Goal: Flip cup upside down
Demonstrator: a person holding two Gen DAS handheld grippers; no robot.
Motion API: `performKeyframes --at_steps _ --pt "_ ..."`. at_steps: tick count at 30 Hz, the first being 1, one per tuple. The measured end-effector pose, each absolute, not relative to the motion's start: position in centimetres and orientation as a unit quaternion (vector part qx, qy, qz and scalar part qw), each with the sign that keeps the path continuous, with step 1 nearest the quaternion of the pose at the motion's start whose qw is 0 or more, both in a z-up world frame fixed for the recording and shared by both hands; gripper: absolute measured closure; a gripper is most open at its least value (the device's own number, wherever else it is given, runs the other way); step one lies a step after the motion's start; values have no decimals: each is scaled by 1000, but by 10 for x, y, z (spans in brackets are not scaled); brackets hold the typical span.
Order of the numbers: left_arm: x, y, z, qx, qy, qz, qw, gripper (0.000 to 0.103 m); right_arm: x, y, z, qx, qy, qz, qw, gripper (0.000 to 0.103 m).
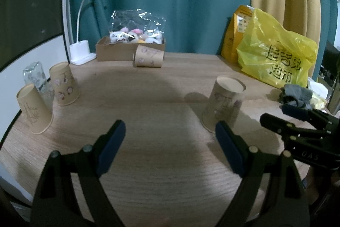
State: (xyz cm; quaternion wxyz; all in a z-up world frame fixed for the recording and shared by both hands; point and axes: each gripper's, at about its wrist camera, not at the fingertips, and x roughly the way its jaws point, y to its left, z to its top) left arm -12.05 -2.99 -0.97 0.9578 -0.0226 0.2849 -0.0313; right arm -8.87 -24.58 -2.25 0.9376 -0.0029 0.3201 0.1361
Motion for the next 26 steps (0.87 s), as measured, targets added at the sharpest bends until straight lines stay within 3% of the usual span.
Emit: performKeyframes --at_steps 26 --pt "-120 -32 -10 -9 286 -41 957 15 -89 -247 -22 -4 320 136 938 28"
